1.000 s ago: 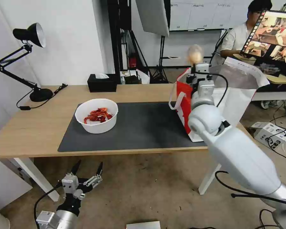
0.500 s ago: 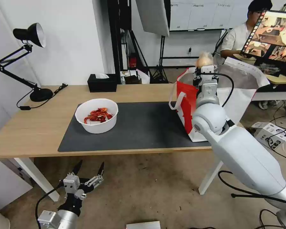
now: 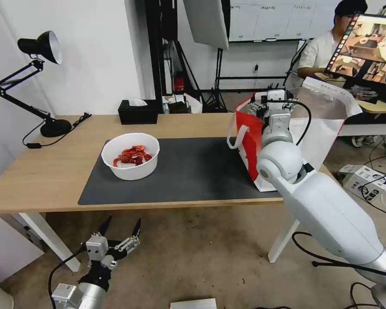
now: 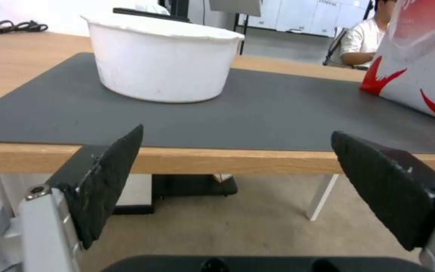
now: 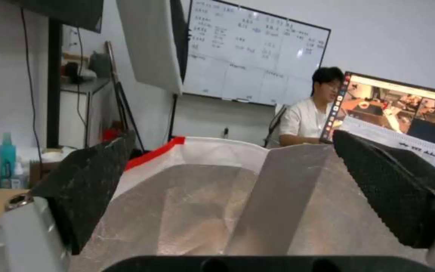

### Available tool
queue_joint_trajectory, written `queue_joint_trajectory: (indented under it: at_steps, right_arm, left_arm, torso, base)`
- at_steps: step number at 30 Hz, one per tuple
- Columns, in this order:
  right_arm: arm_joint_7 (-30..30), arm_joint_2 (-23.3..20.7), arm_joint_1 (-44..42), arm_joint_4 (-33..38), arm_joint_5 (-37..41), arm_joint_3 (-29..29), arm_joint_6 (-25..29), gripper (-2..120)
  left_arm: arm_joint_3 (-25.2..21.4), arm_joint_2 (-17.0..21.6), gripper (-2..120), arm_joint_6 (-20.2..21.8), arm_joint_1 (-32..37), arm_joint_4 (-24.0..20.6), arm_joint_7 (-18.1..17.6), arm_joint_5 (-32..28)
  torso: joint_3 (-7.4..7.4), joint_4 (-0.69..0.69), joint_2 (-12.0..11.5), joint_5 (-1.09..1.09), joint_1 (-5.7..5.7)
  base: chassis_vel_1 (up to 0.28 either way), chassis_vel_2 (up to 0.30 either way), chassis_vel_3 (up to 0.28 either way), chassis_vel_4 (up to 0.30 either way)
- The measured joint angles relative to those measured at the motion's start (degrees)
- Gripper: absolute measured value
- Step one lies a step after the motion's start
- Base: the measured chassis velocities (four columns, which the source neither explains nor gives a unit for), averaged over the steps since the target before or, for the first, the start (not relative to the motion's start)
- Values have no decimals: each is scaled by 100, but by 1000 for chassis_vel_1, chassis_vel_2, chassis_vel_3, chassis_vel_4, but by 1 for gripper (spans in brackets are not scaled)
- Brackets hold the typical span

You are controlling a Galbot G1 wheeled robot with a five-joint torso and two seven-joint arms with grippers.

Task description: Pick up the trash from the table and place it into the takeout bag.

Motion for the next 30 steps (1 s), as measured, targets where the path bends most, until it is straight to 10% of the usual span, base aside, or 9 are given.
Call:
queue_joint_trajectory:
  at_steps: [15,30]
  right_arm:
    - [-1547,-429,-768,1119,1218,233,1270,100]
    - [-3349,-911,-4118,2122,436,1361,2458,100]
  left_arm:
    - [-11,-10,100,2,-20,-16,1,-17]
    - [45,-36,100,-35,-111,72,21,-24]
  torso:
    - [-1,2,0,-1,0]
    - [-1,0,0,0,0]
  base:
    - [0,0,0,0]
    - [0,0,0,0]
